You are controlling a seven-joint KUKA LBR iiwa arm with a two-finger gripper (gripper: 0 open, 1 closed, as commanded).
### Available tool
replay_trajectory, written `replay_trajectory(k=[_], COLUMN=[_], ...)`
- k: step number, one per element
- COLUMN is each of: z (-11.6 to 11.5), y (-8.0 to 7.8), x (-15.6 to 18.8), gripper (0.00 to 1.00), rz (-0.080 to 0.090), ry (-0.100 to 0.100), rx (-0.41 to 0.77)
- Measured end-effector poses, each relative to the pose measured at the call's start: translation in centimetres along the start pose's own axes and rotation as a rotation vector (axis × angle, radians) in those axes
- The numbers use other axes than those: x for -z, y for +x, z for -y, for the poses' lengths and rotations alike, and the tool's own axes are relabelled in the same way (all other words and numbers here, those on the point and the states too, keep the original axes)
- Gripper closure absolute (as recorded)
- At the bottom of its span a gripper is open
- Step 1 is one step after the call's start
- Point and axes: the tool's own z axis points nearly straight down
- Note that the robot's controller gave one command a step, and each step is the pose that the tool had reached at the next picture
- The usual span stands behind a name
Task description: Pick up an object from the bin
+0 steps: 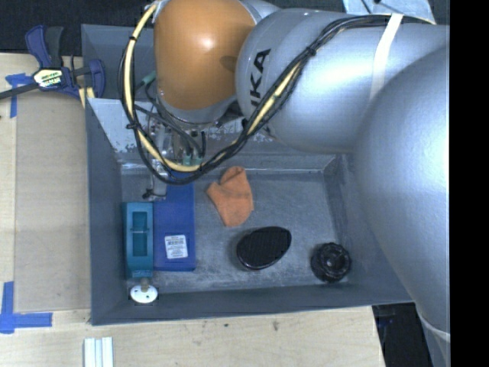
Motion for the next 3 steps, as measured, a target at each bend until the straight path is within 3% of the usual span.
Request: replay_trajectory(k=[1, 2, 3], z=[0.1, 1.6, 1.7], y=[-0.2, 0.8, 1.8], x=[0.6, -4.5, -7.7], gripper=[0.0, 0.0, 0.0], rz=[0.008, 0.013, 0.002], ry=[-0.002, -0.004, 0.0], rx=[-0.003, -0.028, -0.157])
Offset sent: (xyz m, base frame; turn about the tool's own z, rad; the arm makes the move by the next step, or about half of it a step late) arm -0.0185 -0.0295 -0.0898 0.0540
